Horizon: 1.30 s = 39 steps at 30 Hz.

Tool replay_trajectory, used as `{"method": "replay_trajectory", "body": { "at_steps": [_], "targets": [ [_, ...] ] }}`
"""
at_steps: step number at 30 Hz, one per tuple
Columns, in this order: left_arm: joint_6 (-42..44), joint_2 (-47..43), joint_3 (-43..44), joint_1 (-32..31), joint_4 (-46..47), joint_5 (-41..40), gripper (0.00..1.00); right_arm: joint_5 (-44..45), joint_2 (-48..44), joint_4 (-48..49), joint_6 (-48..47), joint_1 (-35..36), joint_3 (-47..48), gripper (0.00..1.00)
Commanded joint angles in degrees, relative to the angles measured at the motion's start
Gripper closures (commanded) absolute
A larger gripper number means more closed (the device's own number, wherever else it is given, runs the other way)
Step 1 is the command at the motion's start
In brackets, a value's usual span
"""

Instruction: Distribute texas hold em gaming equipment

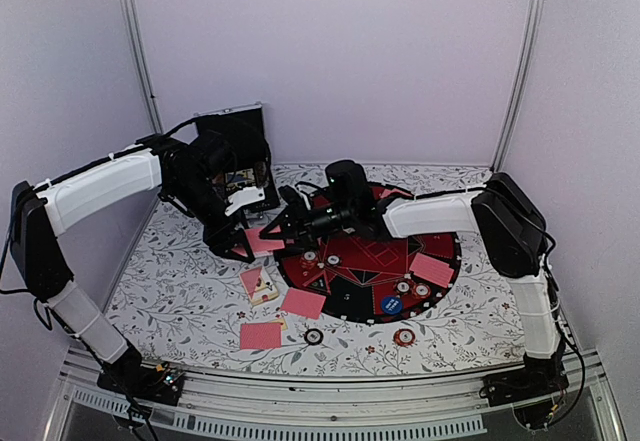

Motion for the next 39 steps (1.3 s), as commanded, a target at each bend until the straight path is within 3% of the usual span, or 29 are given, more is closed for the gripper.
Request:
{"method": "replay_trajectory", "body": {
  "at_steps": [1,11,23,33,39],
  "targets": [
    [0.1,-1.3,1.0,0.2,-0.1,1.7,1.00,1.9,-2.5,-4.7,-2.1,-1.4,-1.8,0.65],
    [0.1,-1.2,1.2,0.2,-0.1,1.8,1.00,2.1,-4.5,-7.1,-3.9,-1.8,-2.4,0.66],
    [0.1,-1.2,0.6,0.3,0.1,1.4,1.00,1.3,-7.5,-7.0,-2.8,-3.1,-3.4,0.90],
    [0.1,-1.5,0.2,0.3,0.2,1.2,1.00,0.8,-13.1,-5.8,-1.5,-6.8,-7.4,0.99],
    [0.1,-1.7,0.0,0.4,0.1,1.0,1.00,1.0,-17.3,-10.8,-4.3,-11.0,-10.5,1.00]
  ]
}}
